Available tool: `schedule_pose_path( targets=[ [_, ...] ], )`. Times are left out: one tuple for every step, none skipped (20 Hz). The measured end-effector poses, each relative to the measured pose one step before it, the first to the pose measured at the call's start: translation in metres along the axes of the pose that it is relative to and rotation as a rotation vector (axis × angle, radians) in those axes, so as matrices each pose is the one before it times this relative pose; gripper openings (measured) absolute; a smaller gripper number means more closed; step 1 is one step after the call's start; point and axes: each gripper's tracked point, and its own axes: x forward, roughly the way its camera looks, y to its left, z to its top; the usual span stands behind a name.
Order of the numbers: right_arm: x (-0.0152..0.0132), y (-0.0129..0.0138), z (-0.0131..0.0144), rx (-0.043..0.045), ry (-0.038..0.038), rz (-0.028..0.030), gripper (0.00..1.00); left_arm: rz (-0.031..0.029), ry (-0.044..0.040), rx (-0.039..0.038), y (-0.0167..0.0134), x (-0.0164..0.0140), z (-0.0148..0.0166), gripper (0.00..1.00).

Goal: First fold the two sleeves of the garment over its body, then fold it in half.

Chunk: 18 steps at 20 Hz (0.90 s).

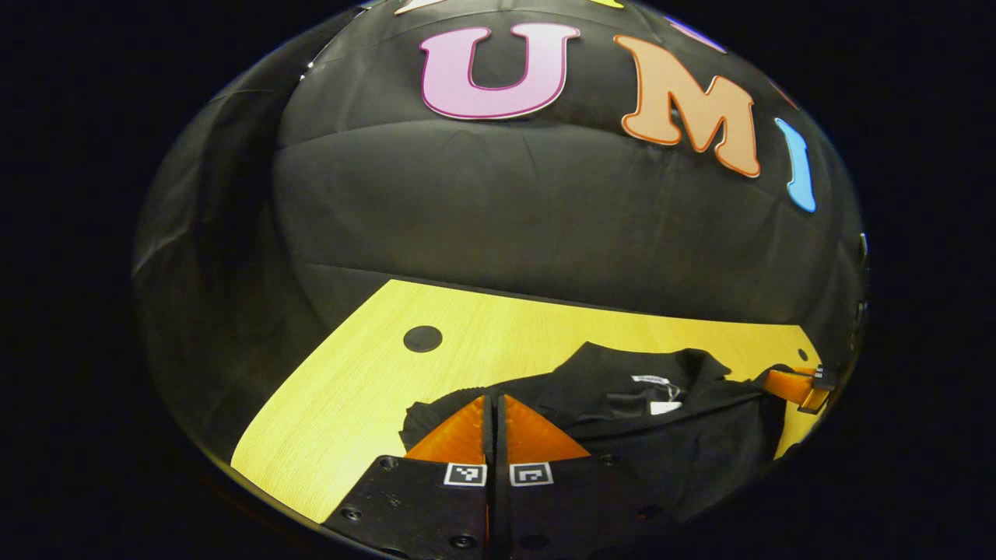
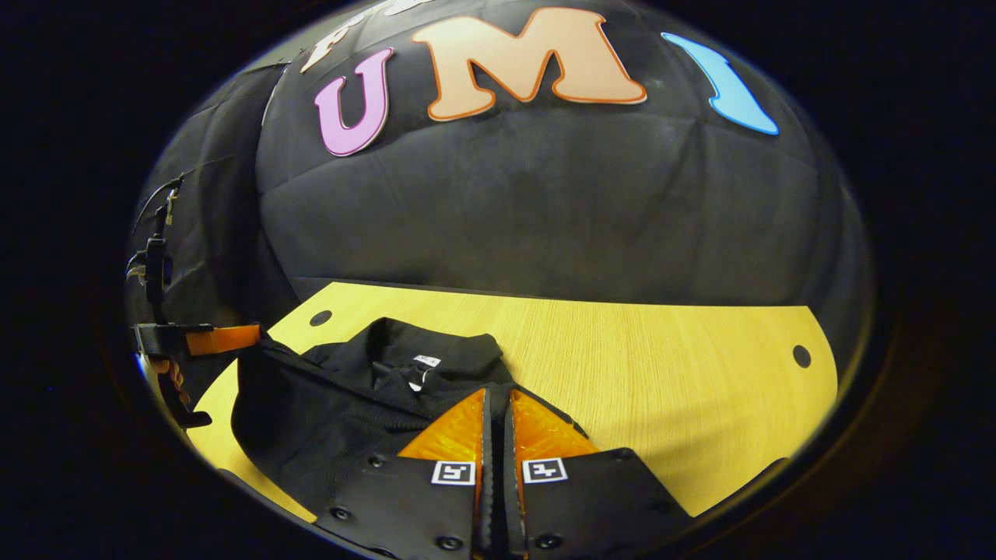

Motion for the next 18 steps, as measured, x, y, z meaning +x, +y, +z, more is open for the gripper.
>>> schedule_pose_path(
  targets=[
    [0.00437,-0.00461,-0.00170,-0.00337,0.01490,-0.01249,0.08,0.01929,0.00269,0.03524,0.00285,0.00393,-0.00104,0.00],
    [0.00293,-0.00490,0.00106,-0.00374,-0.00364,-0.01520,0.15,0.00925,0.00566,0.03063,0.00177,0.00681,0.00074,0.12],
    [-0.00083,-0.00346,0.00117,-0.00066,-0.00076,-0.00423,0.36,0.00265,0.01560,0.01526,0.00075,-0.00114,-0.00866,0.40],
    [0.00154,-0.00398,-0.00422,-0.00095,-0.00275,-0.00806,0.57,-0.00517,0.01094,-0.00221,-0.00327,0.00221,-0.00346,0.69],
    [-0.00389,-0.00187,0.00228,-0.00097,0.00144,-0.00545,0.79,0.00451,0.00879,-0.01501,0.00245,-0.00344,-0.00143,0.98],
    [-0.00447,-0.00111,0.00057,-0.00758,-0.00033,-0.00485,1.00,0.01324,0.01150,-0.01946,0.00229,-0.00222,-0.00258,0.92],
    [-0.00712,0.00014,0.00176,-0.01944,-0.00721,-0.00783,0.98,0.01079,0.00260,-0.02226,0.00133,-0.00660,-0.00128,0.93],
    [-0.00700,-0.00091,0.00375,-0.02039,-0.02099,-0.00398,0.99,0.00367,-0.00665,-0.02319,0.00037,-0.00490,0.00123,0.94],
    [-0.00841,0.00096,0.00358,-0.02149,-0.01721,-0.00166,0.99,-0.00548,-0.00178,-0.02152,-0.00106,-0.00607,-0.00016,0.94],
    [-0.01091,0.00085,0.00271,-0.01229,-0.01260,-0.00475,0.97,-0.01636,-0.00717,-0.02314,-0.00372,-0.00973,0.00102,0.94],
    [-0.01235,0.00289,0.00469,-0.00129,-0.02126,-0.00150,0.98,-0.02188,-0.01664,-0.01603,-0.00449,-0.01390,0.00382,0.94],
    [-0.01532,0.00401,0.00479,0.00492,-0.02821,0.00183,1.00,-0.01543,-0.02589,-0.00513,-0.00352,-0.01417,0.00441,0.94],
    [-0.01495,0.00496,0.00325,0.00618,-0.02904,0.00162,1.00,-0.01437,-0.02687,0.00326,-0.00314,-0.01413,0.00447,0.94],
    [-0.01627,0.00491,0.00360,0.00617,-0.02883,-0.00109,0.99,-0.01102,-0.02943,0.00804,-0.00288,-0.01545,0.00550,0.94],
    [-0.01772,0.00551,0.00449,0.00818,-0.02810,-0.00139,0.99,-0.01173,-0.03533,0.00719,-0.00222,-0.01598,0.00880,0.94],
    [-0.01896,0.00614,0.00480,0.00869,-0.03117,0.00060,0.99,-0.01682,-0.03516,0.00539,-0.00410,-0.01573,0.00891,0.94],
    [-0.01827,0.00682,0.00548,0.00719,-0.03311,0.00158,0.99,-0.01962,-0.03245,0.00441,-0.00634,-0.01724,0.01063,0.94],
    [-0.02039,0.00726,0.00483,0.00516,-0.03579,0.00233,0.99,-0.01687,-0.03266,0.00480,-0.00407,-0.01652,0.01004,0.93]
  ],
)
